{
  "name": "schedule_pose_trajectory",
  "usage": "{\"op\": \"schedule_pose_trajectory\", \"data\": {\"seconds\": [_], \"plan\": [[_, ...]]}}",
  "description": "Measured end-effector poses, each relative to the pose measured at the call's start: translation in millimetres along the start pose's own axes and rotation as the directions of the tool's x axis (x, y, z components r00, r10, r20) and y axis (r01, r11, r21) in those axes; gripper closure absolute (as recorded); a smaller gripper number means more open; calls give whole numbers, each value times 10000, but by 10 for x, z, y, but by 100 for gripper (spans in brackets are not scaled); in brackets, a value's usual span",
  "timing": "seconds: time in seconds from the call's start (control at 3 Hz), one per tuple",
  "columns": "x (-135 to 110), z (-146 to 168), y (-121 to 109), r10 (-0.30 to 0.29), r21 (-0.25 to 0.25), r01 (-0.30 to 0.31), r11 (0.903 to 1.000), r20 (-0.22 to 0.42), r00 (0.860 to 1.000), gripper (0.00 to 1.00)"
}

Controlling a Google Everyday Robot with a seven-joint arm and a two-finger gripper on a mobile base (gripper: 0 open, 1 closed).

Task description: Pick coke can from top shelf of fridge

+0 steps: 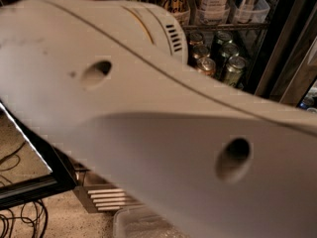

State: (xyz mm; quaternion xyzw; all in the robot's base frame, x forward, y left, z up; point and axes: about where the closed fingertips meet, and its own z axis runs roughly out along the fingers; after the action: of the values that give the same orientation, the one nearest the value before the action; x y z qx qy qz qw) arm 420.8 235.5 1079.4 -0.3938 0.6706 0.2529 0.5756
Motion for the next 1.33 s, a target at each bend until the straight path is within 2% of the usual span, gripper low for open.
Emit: {"op": "schedule_pose_trajectory", "data": {"seconds": [1.33], "plan": [[0,0,0,0,0,0,10000,0,10000,0]]}}
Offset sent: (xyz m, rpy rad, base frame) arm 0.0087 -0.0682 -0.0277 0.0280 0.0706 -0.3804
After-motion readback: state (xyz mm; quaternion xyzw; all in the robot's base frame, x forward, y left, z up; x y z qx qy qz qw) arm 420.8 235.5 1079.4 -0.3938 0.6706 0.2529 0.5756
